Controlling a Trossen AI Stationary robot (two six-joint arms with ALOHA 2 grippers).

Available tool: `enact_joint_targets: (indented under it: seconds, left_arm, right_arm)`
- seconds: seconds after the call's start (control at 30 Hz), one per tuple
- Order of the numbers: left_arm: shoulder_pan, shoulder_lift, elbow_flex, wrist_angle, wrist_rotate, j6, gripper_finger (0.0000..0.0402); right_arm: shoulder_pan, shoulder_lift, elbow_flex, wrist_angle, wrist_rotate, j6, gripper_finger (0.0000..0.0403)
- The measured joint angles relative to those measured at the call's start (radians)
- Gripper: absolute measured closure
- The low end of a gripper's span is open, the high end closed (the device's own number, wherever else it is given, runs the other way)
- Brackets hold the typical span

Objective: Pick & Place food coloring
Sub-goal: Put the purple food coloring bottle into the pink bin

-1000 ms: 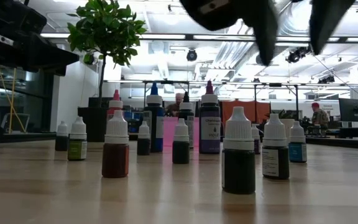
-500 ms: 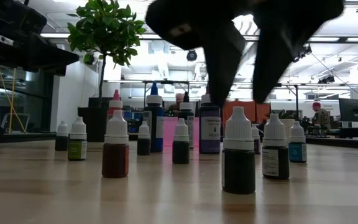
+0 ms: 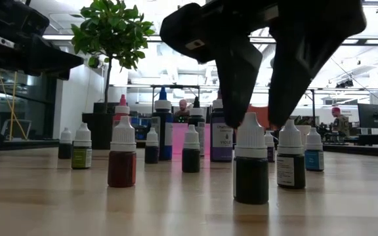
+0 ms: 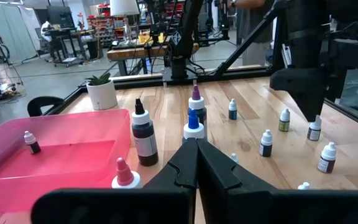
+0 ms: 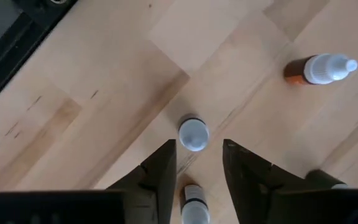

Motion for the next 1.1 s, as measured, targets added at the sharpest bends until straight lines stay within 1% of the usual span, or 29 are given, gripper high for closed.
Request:
enact_joint_targets:
  seconds: [0.2, 0.3, 0.37, 0.5, 0.77, 0.9, 1.1]
  left_arm:
    - [0.0, 0.0, 0.0, 0.0, 0.0, 0.0, 0.0401]
    - [0.0, 0.0, 0.0, 0.0, 0.0, 0.0, 0.0401]
    - [0.0, 0.0, 0.0, 0.0, 0.0, 0.0, 0.0401]
    - [0.0, 0.0, 0.0, 0.0, 0.0, 0.0, 0.0401]
    - [0.0, 0.0, 0.0, 0.0, 0.0, 0.0, 0.0401]
    - [0.0, 0.0, 0.0, 0.0, 0.0, 0.0, 0.0401]
    - [0.0, 0.0, 0.0, 0.0, 0.0, 0.0, 0.0401]
  right_arm:
    - [0.0, 0.0, 0.0, 0.001, 0.01, 0.026, 0.0214]
    - [0.0, 0.0, 0.0, 0.009, 0.01, 0.025, 0.0196]
    - [0.0, 0.004, 0.0, 0.016, 0.01, 0.026, 0.0191]
    - [0.003, 0.028, -0.001, 0.02, 0.009, 0.026, 0.0192]
    - [0.003, 0.026, -0.001, 0.03, 0.012, 0.027, 0.0203]
    - [0.007, 0.034, -0.001, 0.04, 0.012, 0.029, 0.0217]
    - [0.008, 0.034, -0.001, 0.05, 0.012, 0.03, 0.0249]
